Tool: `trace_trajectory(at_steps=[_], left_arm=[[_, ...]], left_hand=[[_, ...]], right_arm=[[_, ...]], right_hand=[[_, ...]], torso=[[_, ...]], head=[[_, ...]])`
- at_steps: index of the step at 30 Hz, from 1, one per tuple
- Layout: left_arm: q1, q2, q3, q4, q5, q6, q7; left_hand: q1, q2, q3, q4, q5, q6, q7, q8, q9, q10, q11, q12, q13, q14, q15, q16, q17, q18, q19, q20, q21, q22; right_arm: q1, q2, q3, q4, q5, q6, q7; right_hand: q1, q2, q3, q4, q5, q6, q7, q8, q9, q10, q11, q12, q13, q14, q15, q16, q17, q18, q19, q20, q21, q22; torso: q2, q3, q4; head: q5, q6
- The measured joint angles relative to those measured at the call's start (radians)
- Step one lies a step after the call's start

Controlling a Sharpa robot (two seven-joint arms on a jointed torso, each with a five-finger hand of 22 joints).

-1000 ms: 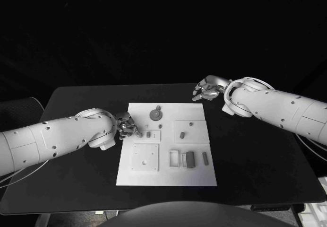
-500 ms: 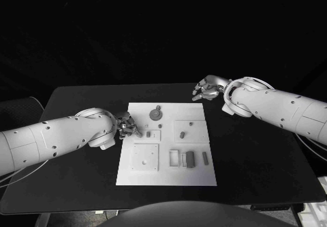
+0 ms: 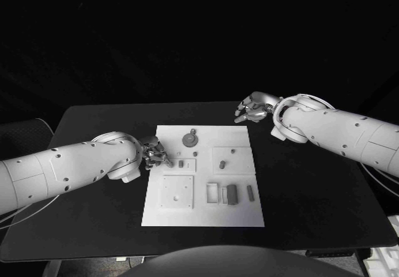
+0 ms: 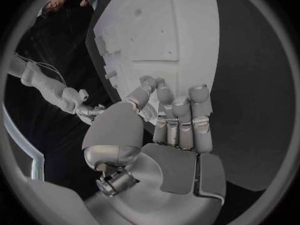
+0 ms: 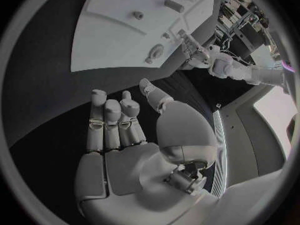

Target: Assemble the parts on the task board

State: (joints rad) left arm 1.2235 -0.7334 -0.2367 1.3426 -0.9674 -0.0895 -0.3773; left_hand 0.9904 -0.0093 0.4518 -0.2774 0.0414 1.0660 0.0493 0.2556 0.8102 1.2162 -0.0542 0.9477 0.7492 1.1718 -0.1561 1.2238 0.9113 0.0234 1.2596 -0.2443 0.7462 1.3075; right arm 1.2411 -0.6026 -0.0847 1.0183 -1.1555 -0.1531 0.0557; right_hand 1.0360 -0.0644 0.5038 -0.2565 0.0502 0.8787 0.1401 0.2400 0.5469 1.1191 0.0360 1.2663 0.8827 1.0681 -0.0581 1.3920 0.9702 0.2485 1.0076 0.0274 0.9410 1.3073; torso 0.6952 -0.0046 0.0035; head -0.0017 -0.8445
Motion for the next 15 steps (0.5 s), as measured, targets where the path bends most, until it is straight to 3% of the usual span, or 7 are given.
trace_trajectory(at_steps=[15], left_arm=[[0.0, 0.0, 0.0, -0.01, 0.02, 0.0, 0.002]], left_hand=[[-0.033, -0.022, -0.008, 0.008, 0.0, 0.002, 0.003, -0.005, -0.001, -0.001, -0.001, 0.0, -0.002, 0.0, 0.003, 0.0, -0.001, 0.0, 0.0, 0.0, 0.0, 0.0]], right_arm=[[0.0, -0.001, 0.0, 0.0, 0.0, 0.0, 0.0]], right_hand=[[0.0, 0.0, 0.0, 0.0, 0.0, 0.003, 0.002, 0.0, 0.001, 0.0, 0.0, 0.0, -0.001, 0.0, 0.0, 0.0, 0.0, 0.0, 0.0, 0.0, 0.0, 0.0]], torso=[[0.0, 0.0, -0.0001]], head=[[-0.001, 0.0]])
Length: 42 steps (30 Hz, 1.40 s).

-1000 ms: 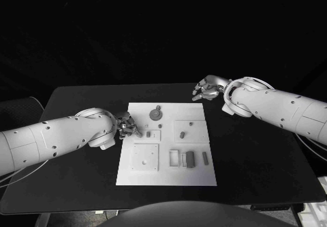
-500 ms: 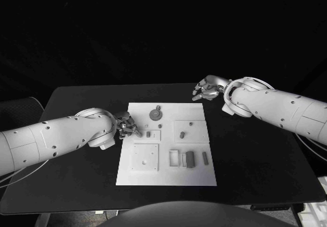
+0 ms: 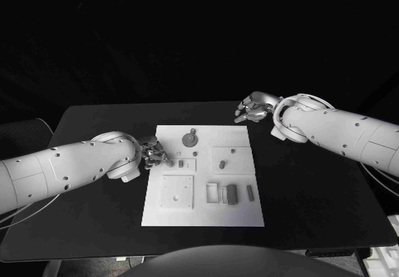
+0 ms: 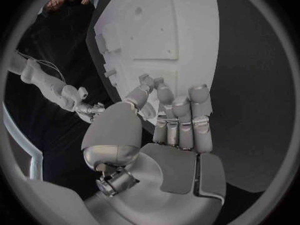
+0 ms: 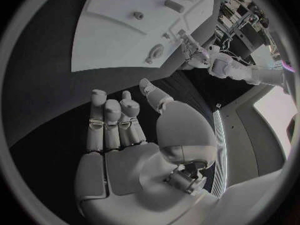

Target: Assemble the parts on the task board

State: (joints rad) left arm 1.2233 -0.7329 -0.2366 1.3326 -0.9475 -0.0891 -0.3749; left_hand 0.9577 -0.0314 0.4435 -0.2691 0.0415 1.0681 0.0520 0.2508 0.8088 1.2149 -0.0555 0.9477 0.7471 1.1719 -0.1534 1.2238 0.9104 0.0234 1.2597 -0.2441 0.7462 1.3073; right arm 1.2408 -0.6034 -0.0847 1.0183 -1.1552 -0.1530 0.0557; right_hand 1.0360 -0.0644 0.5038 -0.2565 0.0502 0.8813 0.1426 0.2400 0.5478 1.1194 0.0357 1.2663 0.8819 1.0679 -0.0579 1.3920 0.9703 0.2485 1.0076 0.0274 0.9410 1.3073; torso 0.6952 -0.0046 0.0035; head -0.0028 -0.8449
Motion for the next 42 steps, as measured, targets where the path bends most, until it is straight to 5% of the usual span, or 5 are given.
trace_trajectory(at_steps=[10, 22, 38, 42], left_arm=[[0.0, 0.0, 0.0, -0.007, 0.014, 0.005, 0.0], [0.0, -0.002, 0.0, -0.014, 0.025, 0.008, -0.002], [0.0, -0.002, 0.0, -0.016, 0.035, 0.008, -0.002], [0.0, -0.002, 0.0, -0.016, 0.036, 0.008, -0.002]], left_hand=[[0.0, -0.029, -0.003, 0.003, 0.005, 0.0, 0.0, -0.004, -0.002, -0.004, 0.004, 0.0, 0.0, 0.0, 0.0, 0.0, 0.0, 0.0, 0.0, 0.0, -0.004, 0.0], [-0.046, -0.12, 0.0, 0.06, 0.006, -0.003, 0.001, -0.004, -0.006, -0.004, 0.004, 0.001, 0.0, -0.004, -0.004, 0.0, -0.001, 0.0, -0.002, 0.002, -0.008, 0.0], [-0.059, -0.133, 0.013, 0.093, 0.006, -0.006, -0.001, -0.004, -0.007, -0.008, 0.007, 0.004, -0.001, -0.004, -0.003, 0.004, -0.002, 0.0, -0.002, 0.002, -0.008, 0.001], [-0.046, -0.12, 0.015, 0.086, 0.006, -0.007, 0.0, -0.004, -0.007, -0.009, 0.005, 0.006, -0.001, -0.005, -0.002, 0.004, -0.002, 0.0, -0.002, 0.002, -0.008, 0.001]], right_arm=[[0.0, -0.001, 0.0, 0.0, 0.0, 0.0, 0.0], [-0.001, -0.001, 0.0, 0.0, 0.0, 0.0, 0.0], [-0.002, -0.001, 0.0, -0.001, 0.0, 0.001, 0.0], [-0.002, -0.001, 0.0, -0.001, 0.0, 0.001, 0.0]], right_hand=[[0.0, 0.0, 0.0, 0.0, 0.0, -0.003, 0.003, 0.0, 0.0, 0.002, -0.002, 0.0, 0.0, 0.0, 0.0, 0.0, 0.0, 0.0, 0.0, 0.0, 0.0, 0.0], [0.0, 0.0, 0.0, 0.0, 0.0, -0.004, 0.002, 0.0, 0.0, 0.002, -0.002, 0.0, 0.0, 0.002, -0.002, 0.0, 0.0, 0.0, 0.0, 0.0, 0.0, 0.0], [0.0, 0.0, 0.0, 0.0, 0.0, -0.004, 0.002, 0.0, 0.001, 0.002, -0.002, 0.0, 0.0, 0.002, -0.002, 0.0, 0.0, 0.0, 0.0, 0.0, 0.0, 0.0], [0.0, 0.0, 0.0, 0.0, 0.0, -0.004, 0.002, 0.0, 0.001, 0.002, -0.002, 0.0, 0.0, 0.002, -0.002, 0.0, 0.0, 0.0, 0.0, 0.0, 0.0, 0.0]], torso=[[0.0, -0.0001, 0.0001], [0.0, -0.0001, 0.0001], [0.0, -0.0001, 0.0003], [0.0, -0.0001, 0.0003]], head=[[0.001, -0.001], [0.001, -0.002], [0.001, -0.001], [0.001, -0.001]])
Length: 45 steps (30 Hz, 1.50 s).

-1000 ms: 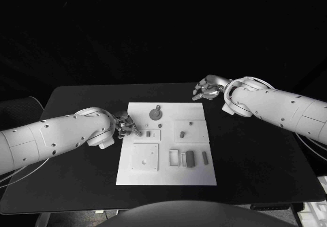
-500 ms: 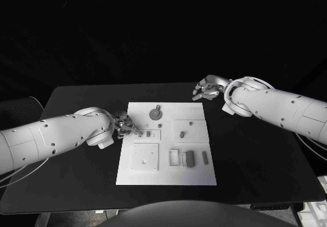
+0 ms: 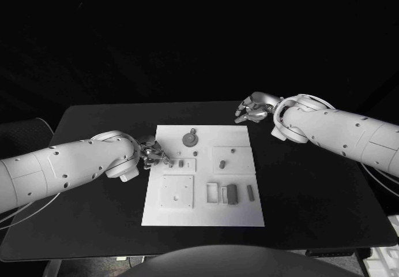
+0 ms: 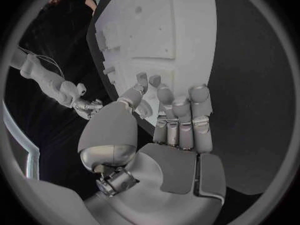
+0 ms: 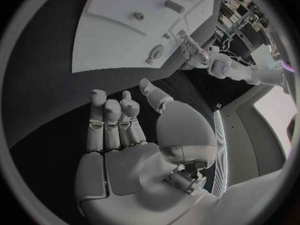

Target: Assemble the parts on the task board

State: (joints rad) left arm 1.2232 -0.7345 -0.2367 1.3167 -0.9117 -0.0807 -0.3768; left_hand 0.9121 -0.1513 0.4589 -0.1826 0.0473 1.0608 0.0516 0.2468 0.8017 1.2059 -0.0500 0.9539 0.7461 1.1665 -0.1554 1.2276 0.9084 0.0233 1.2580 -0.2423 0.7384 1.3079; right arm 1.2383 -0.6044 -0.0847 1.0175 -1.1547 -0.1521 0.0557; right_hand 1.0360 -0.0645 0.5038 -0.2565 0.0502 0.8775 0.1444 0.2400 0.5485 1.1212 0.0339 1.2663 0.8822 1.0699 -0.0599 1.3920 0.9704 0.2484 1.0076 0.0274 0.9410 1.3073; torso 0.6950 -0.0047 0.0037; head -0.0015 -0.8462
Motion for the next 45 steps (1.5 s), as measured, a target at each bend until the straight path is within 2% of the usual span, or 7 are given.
trace_trajectory(at_steps=[5, 9, 16, 26, 35, 39, 45], left_arm=[[0.0, 0.0, 0.0, 0.002, -0.002, 0.003, 0.0], [0.0, 0.001, 0.0, 0.005, -0.015, 0.005, 0.0], [0.0, 0.003, 0.0, 0.009, -0.042, 0.012, -0.004], [0.0, 0.01, 0.0, 0.013, -0.059, 0.019, -0.015], [-0.003, 0.029, 0.0, -0.003, -0.079, 0.018, -0.035], [-0.004, 0.03, 0.002, -0.003, -0.085, 0.014, -0.04], [-0.004, 0.031, 0.002, -0.004, -0.091, 0.009, -0.045]], left_hand=[[0.028, -0.004, -0.002, -0.029, 0.0, -0.006, 0.0, -0.007, -0.002, 0.0, 0.0, 0.002, 0.0, -0.004, 0.004, 0.0, 0.0, 0.0, -0.002, 0.002, 0.0, 0.0], [0.028, -0.004, -0.003, -0.03, 0.0, -0.006, -0.001, -0.007, -0.003, -0.004, 0.003, 0.002, 0.0, -0.004, 0.004, 0.0, 0.0, 0.0, -0.002, 0.002, 0.0, 0.0], [-0.001, -0.03, -0.017, -0.008, 0.0, -0.008, 0.0, -0.007, -0.005, -0.004, 0.003, 0.002, -0.001, -0.004, 0.004, 0.001, 0.0, 0.0, -0.002, 0.002, 0.0, 0.0], [-0.05, -0.034, -0.041, 0.017, 0.0, -0.011, 0.0, -0.007, -0.006, -0.005, 0.002, 0.002, -0.002, -0.005, 0.005, 0.004, 0.0, 0.0, -0.002, 0.002, 0.0, 0.0], [-0.075, -0.009, -0.046, 0.03, 0.0, -0.006, 0.005, -0.003, -0.001, -0.002, -0.002, 0.006, -0.002, -0.003, 0.004, 0.008, 0.0, 0.0, 0.001, -0.001, 0.0, 0.0], [-0.07, 0.012, -0.049, 0.026, 0.0, -0.005, 0.005, 0.002, -0.001, 0.002, -0.006, 0.007, -0.003, 0.001, 0.0, 0.012, 0.0, 0.0, 0.004, -0.001, 0.0, 0.0], [-0.056, 0.068, -0.06, 0.014, 0.0, 0.002, -0.001, 0.004, -0.002, 0.006, -0.009, 0.01, -0.003, 0.005, -0.001, 0.012, 0.0, 0.0, 0.004, -0.001, 0.0, 0.0]], right_arm=[[0.0, 0.0, 0.0, 0.0, 0.0, 0.0, 0.0], [0.0, -0.001, 0.0, 0.001, 0.0, 0.0, 0.0], [0.0, -0.001, 0.0, 0.001, 0.0, 0.0, 0.0], [0.0, -0.001, 0.0, 0.001, 0.0, 0.0, 0.0], [0.0, -0.001, 0.0, 0.001, 0.0, 0.0, 0.0], [0.0, -0.001, 0.0, 0.001, 0.0, 0.0, 0.0], [0.0, -0.001, 0.0, 0.001, 0.0, 0.001, 0.0]], right_hand=[[0.0, 0.0, 0.0, 0.0, 0.0, 0.0, 0.0, 0.0, 0.0, 0.0, 0.0, 0.0, 0.0, 0.0, 0.0, 0.0, 0.0, 0.0, 0.0, 0.0, 0.0, 0.0], [0.0, 0.0, 0.0, 0.0, 0.0, -0.002, -0.002, 0.0, 0.0, 0.0, 0.0, 0.0, 0.0, 0.0, 0.0, 0.0, 0.0, 0.0, 0.0, 0.0, 0.0, 0.0], [0.0, 0.0, 0.0, 0.0, 0.0, -0.002, -0.002, 0.0, 0.001, 0.0, 0.0, 0.0, 0.0, 0.0, 0.0, 0.0, 0.0, 0.0, 0.0, 0.0, 0.0, 0.001], [0.0, 0.0, 0.0, 0.0, 0.0, -0.001, -0.003, 0.0, 0.001, 0.0, 0.0, 0.0, 0.0, -0.002, 0.001, 0.0, 0.0, 0.0, 0.0, 0.0, 0.0, 0.001], [0.0, 0.0, 0.0, 0.0, 0.0, -0.001, -0.003, 0.0, 0.001, 0.0, 0.0, 0.0, 0.0, -0.002, 0.002, 0.0, 0.0, 0.0, 0.0, 0.0, 0.0, 0.001], [0.0, 0.0, 0.0, 0.0, 0.0, 0.002, 0.0, 0.0, 0.001, 0.001, -0.001, 0.0, 0.0, -0.002, 0.002, 0.0, 0.0, 0.0, 0.0, 0.0, 0.0, 0.001], [0.0, 0.0, 0.0, 0.0, 0.0, 0.002, 0.0, 0.0, 0.001, -0.002, 0.002, 0.0, 0.0, -0.002, 0.002, 0.0, 0.0, 0.0, 0.0, 0.0, 0.0, 0.001]], torso=[[0.0, 0.0002, 0.0], [0.0, 0.0005, 0.0], [0.0, 0.0006, 0.0], [0.0, 0.0005, -0.0002], [0.0, 0.0, -0.0008], [0.0, -0.0007, -0.0009], [0.0, -0.0008, -0.0002]], head=[[0.0, 0.0], [0.001, 0.0], [0.001, 0.0], [0.002, -0.001], [0.0, -0.001], [-0.001, -0.002], [-0.002, -0.003]])
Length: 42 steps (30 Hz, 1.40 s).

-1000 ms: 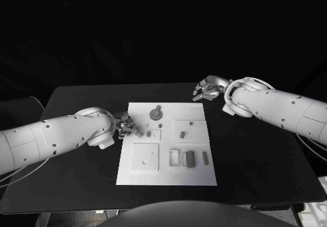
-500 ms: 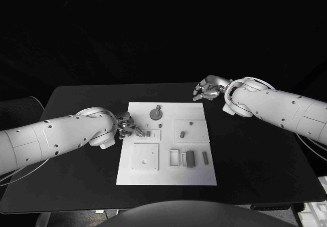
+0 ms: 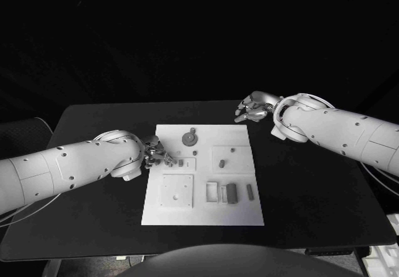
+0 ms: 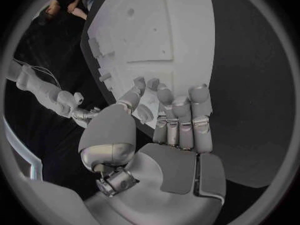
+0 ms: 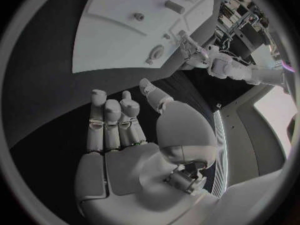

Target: Assemble the parts on the task board

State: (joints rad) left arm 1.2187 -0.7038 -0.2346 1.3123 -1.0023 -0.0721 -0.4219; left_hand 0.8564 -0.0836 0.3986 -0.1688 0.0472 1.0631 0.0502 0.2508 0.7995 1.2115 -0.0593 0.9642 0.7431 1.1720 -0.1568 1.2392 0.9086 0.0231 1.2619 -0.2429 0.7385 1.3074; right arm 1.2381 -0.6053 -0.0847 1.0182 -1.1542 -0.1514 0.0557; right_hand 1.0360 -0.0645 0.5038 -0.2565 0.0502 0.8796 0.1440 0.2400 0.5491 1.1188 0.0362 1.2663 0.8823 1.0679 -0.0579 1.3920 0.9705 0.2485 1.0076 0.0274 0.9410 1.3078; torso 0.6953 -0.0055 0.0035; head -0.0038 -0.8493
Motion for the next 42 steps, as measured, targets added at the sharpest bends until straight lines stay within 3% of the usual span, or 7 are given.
trace_trajectory(at_steps=[3, 6, 11, 25, 30, 35, 42], left_arm=[[0.0, 0.0, 0.0, 0.0, -0.001, 0.0, -0.001], [0.0, 0.0, 0.001, 0.0, -0.002, 0.003, -0.001], [0.001, 0.0, 0.001, 0.0, 0.0, 0.014, 0.001], [0.001, -0.001, 0.001, 0.0, 0.005, 0.037, 0.003], [0.001, -0.002, 0.001, 0.0, 0.012, 0.037, 0.006], [0.002, -0.003, 0.002, -0.003, 0.015, 0.033, 0.009], [0.001, -0.003, 0.001, -0.004, 0.017, 0.029, 0.011]], left_hand=[[0.02, 0.029, -0.007, -0.028, 0.0, 0.003, 0.003, 0.0, 0.0, 0.0, 0.0, 0.0, -0.001, 0.0, 0.0, 0.0, 0.0, 0.0, 0.0, 0.0, 0.008, 0.0], [0.029, 0.038, -0.006, -0.047, 0.0, 0.003, 0.003, 0.0, -0.004, 0.0, 0.0, 0.0, -0.001, 0.0, 0.0, 0.0, -0.001, 0.0, 0.0, 0.0, 0.008, 0.0], [0.056, 0.03, 0.009, -0.067, -0.001, 0.004, 0.003, 0.0, -0.005, 0.0, 0.0, 0.0, -0.001, 0.0, 0.0, 0.0, -0.001, 0.0, 0.0, 0.0, 0.008, 0.0], [0.053, 0.011, 0.015, -0.062, -0.002, 0.012, 0.002, 0.002, -0.004, 0.007, 0.0, 0.0, -0.002, 0.002, 0.002, 0.004, -0.001, 0.0, 0.0, 0.0, 0.012, 0.0], [0.044, 0.051, 0.024, -0.053, -0.002, 0.013, 0.001, 0.002, -0.008, 0.007, 0.0, 0.004, -0.002, 0.003, 0.003, 0.008, -0.001, 0.0, 0.005, -0.002, 0.012, 0.0], [0.056, 0.102, 0.032, -0.072, -0.005, 0.013, 0.001, 0.0, -0.01, 0.007, 0.0, 0.004, -0.002, 0.003, 0.004, 0.011, 0.0, -0.002, 0.005, -0.002, 0.02, 0.0], [0.053, 0.112, 0.059, -0.092, -0.002, 0.013, 0.001, 0.0, -0.009, 0.007, 0.0, 0.008, -0.002, 0.001, 0.002, 0.015, 0.001, -0.004, 0.005, -0.002, 0.022, 0.001]], right_arm=[[0.0, 0.0, 0.0, 0.0, 0.0, 0.0, 0.0], [0.0, 0.0, 0.0, 0.0, 0.0, 0.0, 0.0], [0.0, 0.0, 0.0, 0.0, 0.0, 0.001, 0.0], [-0.002, 0.001, 0.0, 0.0, 0.0, 0.002, 0.0], [-0.005, 0.001, 0.0, -0.001, 0.0, 0.002, 0.0], [-0.006, 0.001, 0.0, -0.001, 0.0, 0.002, 0.0], [-0.006, 0.001, 0.0, -0.001, 0.0, 0.003, 0.0]], right_hand=[[0.0, 0.0, 0.0, 0.0, 0.0, 0.0, 0.0, 0.0, 0.0, 0.0, 0.0, 0.0, 0.0, 0.0, 0.0, 0.0, 0.0, 0.0, 0.0, 0.0, 0.0, 0.0], [0.0, 0.0, 0.0, 0.0, 0.0, 0.0, 0.0, 0.0, 0.0, 0.0, 0.0, 0.0, 0.0, 0.0, 0.0, 0.0, 0.0, 0.0, 0.0, 0.0, 0.0, 0.0], [0.0, 0.0, 0.0, 0.0, 0.0, 0.0, 0.0, 0.0, 0.001, 0.0, 0.0, 0.0, 0.0, 0.0, 0.0, 0.0, 0.0, 0.0, 0.0, 0.0, 0.0, 0.0], [0.0, 0.0, 0.0, 0.0, 0.0, 0.0, -0.001, 0.0, 0.001, 0.0, 0.0, 0.0, 0.0, 0.003, -0.003, 0.0, 0.0, 0.0, 0.0, 0.0, 0.0, 0.0], [0.0, 0.0, 0.0, 0.0, 0.0, 0.0, -0.001, 0.0, 0.001, 0.0, 0.0, 0.0, 0.0, 0.003, -0.003, 0.0, 0.0, 0.0, 0.0, 0.0, 0.0, 0.0], [0.0, 0.0, 0.0, 0.0, 0.0, 0.0, -0.001, 0.0, 0.001, 0.001, 0.0, 0.0, -0.001, 0.003, -0.002, 0.0, 0.0, 0.0, 0.0, 0.0, 0.0, 0.0], [0.0, 0.0, 0.0, 0.0, 0.0, 0.0, -0.001, 0.0, 0.002, 0.001, -0.001, 0.0, -0.001, 0.002, -0.002, 0.0, -0.001, 0.0, 0.0, 0.0, 0.0, 0.0]], torso=[[0.0, 0.0, 0.0006], [0.0, 0.0, 0.0006], [0.0, 0.0001, 0.0006], [0.0, 0.0012, 0.0], [0.0, 0.0013, 0.0], [0.0, 0.0012, 0.0], [0.0, 0.0009, 0.0]], head=[[-0.001, 0.0], [-0.001, 0.0], [-0.001, -0.002], [0.001, -0.003], [0.0, -0.003], [0.0, -0.003], [0.001, -0.003]])
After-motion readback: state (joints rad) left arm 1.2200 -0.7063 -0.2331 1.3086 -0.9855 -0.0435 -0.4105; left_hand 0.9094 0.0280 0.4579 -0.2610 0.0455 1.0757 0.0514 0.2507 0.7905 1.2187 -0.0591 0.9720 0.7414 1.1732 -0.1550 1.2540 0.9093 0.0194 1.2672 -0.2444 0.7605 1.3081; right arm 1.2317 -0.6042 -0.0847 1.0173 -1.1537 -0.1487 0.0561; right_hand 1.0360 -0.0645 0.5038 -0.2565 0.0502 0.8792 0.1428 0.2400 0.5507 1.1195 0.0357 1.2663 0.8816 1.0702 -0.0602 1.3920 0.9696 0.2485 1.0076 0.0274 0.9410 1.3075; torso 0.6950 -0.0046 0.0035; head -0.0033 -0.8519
